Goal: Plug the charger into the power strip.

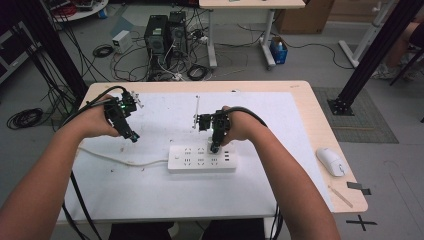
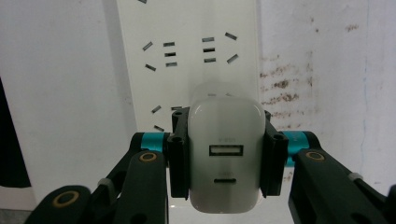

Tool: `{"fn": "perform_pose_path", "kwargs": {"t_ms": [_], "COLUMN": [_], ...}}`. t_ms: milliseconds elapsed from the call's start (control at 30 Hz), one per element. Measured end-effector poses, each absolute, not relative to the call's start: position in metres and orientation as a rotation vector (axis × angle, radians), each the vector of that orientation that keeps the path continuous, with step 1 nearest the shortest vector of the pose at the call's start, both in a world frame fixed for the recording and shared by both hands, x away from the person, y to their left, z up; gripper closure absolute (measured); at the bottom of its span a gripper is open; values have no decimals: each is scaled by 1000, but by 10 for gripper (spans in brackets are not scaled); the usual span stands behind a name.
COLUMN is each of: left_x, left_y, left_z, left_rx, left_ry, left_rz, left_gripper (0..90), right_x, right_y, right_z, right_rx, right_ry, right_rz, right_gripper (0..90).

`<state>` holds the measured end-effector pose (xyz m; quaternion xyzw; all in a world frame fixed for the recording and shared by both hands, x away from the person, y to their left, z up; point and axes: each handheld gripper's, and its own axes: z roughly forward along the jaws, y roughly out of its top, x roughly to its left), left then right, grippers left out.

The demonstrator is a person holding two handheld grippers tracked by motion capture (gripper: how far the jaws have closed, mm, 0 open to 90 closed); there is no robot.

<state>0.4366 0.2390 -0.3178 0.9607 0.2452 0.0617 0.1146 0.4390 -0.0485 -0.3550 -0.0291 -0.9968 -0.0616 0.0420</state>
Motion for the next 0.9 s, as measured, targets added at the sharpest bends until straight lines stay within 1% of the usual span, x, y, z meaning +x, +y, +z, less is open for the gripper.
{"fn": "perform_pose_path", "kwargs": {"t_ms": [200,367,800,900], "left_x": [438,438,438,438], "left_y": [236,233,224,226], "left_z": [-318,-320,-322,-320], "left_rx": [2829,2834,2846,2849], "left_ry": [705,704,697,701], "left_rz": [182,182,173,185], "left_gripper": [17,17,17,17], "right_x": [433,429,431,425], "right_y": [-44,-39,-42,-39], "right_z": [-357,-364,-366,-366], "right_rx": [3,-1,9,48], "right_ry": [-3093,-3114,-3105,-3142], "right_rz": [-166,-93,-125,-99], "right_gripper": [626,629,631,632]}}
